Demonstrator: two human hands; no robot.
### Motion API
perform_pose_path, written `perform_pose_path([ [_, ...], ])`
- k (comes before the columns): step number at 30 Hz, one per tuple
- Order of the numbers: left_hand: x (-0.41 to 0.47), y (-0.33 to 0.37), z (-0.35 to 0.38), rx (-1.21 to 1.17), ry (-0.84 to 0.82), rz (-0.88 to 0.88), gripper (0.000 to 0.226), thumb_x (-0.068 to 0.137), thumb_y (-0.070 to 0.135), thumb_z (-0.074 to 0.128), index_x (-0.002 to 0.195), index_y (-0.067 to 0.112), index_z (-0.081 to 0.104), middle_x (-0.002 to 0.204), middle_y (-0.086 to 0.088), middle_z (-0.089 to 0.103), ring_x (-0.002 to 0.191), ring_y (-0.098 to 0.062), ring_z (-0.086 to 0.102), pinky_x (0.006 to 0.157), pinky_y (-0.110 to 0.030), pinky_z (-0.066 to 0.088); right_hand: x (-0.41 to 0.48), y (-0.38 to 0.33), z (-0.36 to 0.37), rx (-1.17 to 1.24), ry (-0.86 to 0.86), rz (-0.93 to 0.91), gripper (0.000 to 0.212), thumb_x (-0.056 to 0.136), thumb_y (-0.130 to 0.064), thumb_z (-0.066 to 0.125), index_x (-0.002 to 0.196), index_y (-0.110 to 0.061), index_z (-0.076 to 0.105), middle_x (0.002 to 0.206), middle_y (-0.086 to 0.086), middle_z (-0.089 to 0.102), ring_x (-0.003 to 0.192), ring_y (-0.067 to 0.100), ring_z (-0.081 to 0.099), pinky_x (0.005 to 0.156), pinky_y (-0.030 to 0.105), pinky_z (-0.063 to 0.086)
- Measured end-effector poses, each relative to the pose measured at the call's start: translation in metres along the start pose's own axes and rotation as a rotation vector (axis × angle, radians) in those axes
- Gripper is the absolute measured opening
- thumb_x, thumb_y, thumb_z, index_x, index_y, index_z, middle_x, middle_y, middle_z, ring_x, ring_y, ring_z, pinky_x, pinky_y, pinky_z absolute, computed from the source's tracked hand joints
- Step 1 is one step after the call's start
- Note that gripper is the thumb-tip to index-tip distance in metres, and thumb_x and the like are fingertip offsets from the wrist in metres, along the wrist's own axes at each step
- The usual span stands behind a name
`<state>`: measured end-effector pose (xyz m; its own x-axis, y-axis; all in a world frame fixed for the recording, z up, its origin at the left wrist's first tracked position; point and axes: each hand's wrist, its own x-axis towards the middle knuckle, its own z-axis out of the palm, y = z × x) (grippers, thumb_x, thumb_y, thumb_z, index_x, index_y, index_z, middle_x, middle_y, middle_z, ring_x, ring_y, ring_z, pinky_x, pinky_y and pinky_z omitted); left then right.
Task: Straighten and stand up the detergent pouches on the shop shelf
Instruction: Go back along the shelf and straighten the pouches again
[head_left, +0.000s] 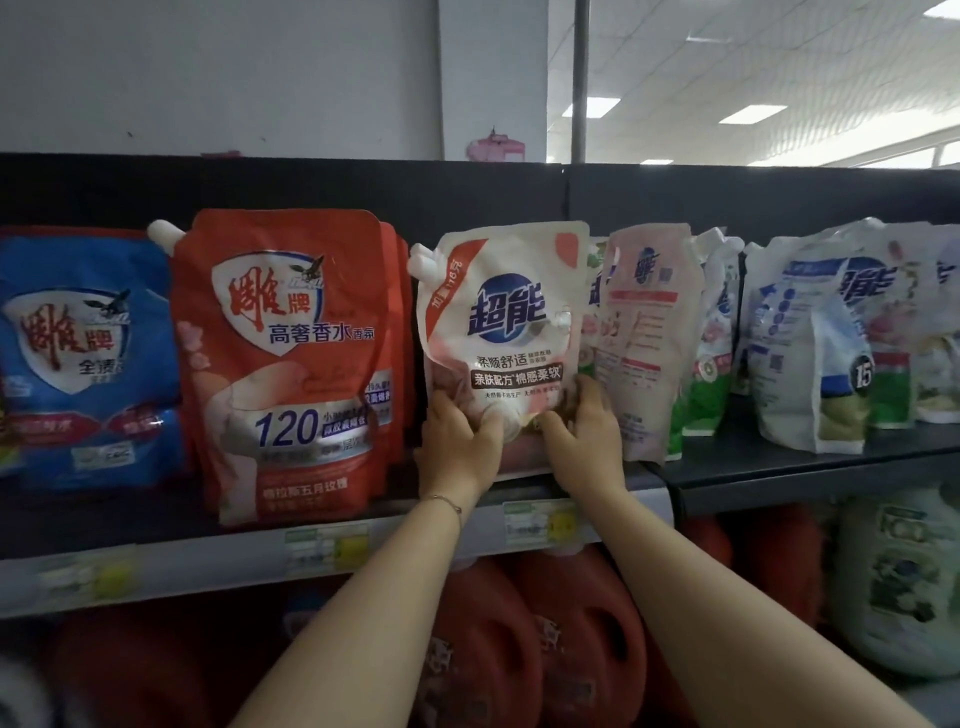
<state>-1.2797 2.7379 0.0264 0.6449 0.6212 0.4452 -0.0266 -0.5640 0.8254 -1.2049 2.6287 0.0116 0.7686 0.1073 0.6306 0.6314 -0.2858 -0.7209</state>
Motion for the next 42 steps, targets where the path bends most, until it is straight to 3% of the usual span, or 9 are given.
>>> perform_pose_path([
  [6,0.005,-0.006,0.002,-0.042,0.052,-0.017,0.065,0.062,0.058,0.065,0.109,0.022,0.039,0.119,0.001,0.055,0.112,-0.024,0.054,0.100,-0.051,0.041,0.000,-0.002,0.001,-0.046,-0.078,0.001,0.058,0.088,-0.035,0.060,0.141,-0.026,0.040,0.132,0.003,0.053,0.115,0.023,0.053,0.092,0.039,0.047],
  [10,0.009,-0.012,0.004,-0.046,0.197,0.037,0.067,0.063,0.048,0.084,0.098,0.020,0.034,0.108,0.000,0.048,0.107,-0.025,0.052,0.092,-0.045,0.045,0.003,-0.001,0.005,-0.111,-0.138,0.012,0.073,0.086,-0.054,0.062,0.146,-0.027,0.030,0.138,-0.003,0.050,0.123,0.020,0.050,0.095,0.040,0.048],
  [15,0.004,-0.010,0.004,-0.002,0.311,-0.036,0.055,0.066,0.047,0.084,0.074,0.019,0.037,0.075,0.003,0.054,0.065,-0.018,0.051,0.052,-0.029,0.031,-0.003,-0.002,0.009,-0.317,0.009,-0.087,0.040,0.083,-0.058,0.064,0.091,-0.021,0.050,0.088,-0.005,0.058,0.084,0.018,0.057,0.070,0.036,0.049],
  [19,0.002,-0.012,0.005,0.068,0.264,-0.038,0.055,0.077,0.045,0.077,0.056,0.016,0.034,0.053,0.004,0.046,0.049,-0.014,0.042,0.046,-0.027,0.025,-0.007,-0.002,0.008,-0.410,-0.124,-0.164,0.046,0.090,-0.056,0.054,0.058,-0.024,0.047,0.055,-0.007,0.052,0.059,0.017,0.055,0.056,0.033,0.045],
  [24,0.009,-0.012,0.007,0.067,0.183,-0.058,0.047,0.079,0.049,0.071,0.056,0.016,0.048,0.057,0.004,0.055,0.056,-0.015,0.054,0.051,-0.026,0.035,-0.001,-0.001,0.009,-0.370,-0.222,-0.177,0.030,0.092,-0.050,0.052,0.073,-0.027,0.056,0.066,-0.010,0.058,0.063,0.011,0.055,0.057,0.032,0.046],
  [28,0.014,-0.013,0.008,0.094,0.142,-0.100,0.035,0.081,0.050,0.068,0.071,0.018,0.059,0.076,0.000,0.066,0.074,-0.021,0.063,0.061,-0.027,0.044,0.006,0.002,0.010,-0.400,-0.368,-0.167,0.020,0.092,-0.047,0.052,0.101,-0.032,0.061,0.096,-0.011,0.065,0.087,0.013,0.060,0.074,0.034,0.051],
  [32,0.015,-0.013,0.010,0.146,0.140,-0.103,0.027,0.082,0.040,0.067,0.087,0.014,0.061,0.093,-0.006,0.068,0.087,-0.028,0.064,0.066,-0.029,0.045,0.009,0.000,0.011,-0.426,-0.455,-0.178,0.022,0.094,-0.044,0.049,0.108,-0.030,0.059,0.110,-0.005,0.063,0.100,0.020,0.058,0.089,0.041,0.047],
  [36,0.014,-0.012,0.012,0.207,0.133,-0.096,0.040,0.079,0.036,0.072,0.105,0.012,0.053,0.111,-0.008,0.061,0.102,-0.030,0.060,0.078,-0.034,0.048,0.010,-0.005,0.009,-0.431,-0.512,-0.190,0.026,0.096,-0.037,0.049,0.120,-0.030,0.057,0.122,-0.004,0.058,0.113,0.019,0.052,0.100,0.040,0.041],
  [42,0.016,-0.013,0.013,0.192,0.144,-0.077,0.049,0.075,0.040,0.073,0.106,0.011,0.050,0.112,-0.009,0.059,0.102,-0.032,0.060,0.080,-0.037,0.051,0.016,-0.004,0.013,-0.474,-0.579,-0.219,0.034,0.092,-0.031,0.050,0.126,-0.031,0.052,0.129,-0.005,0.051,0.125,0.017,0.039,0.105,0.042,0.032],
])
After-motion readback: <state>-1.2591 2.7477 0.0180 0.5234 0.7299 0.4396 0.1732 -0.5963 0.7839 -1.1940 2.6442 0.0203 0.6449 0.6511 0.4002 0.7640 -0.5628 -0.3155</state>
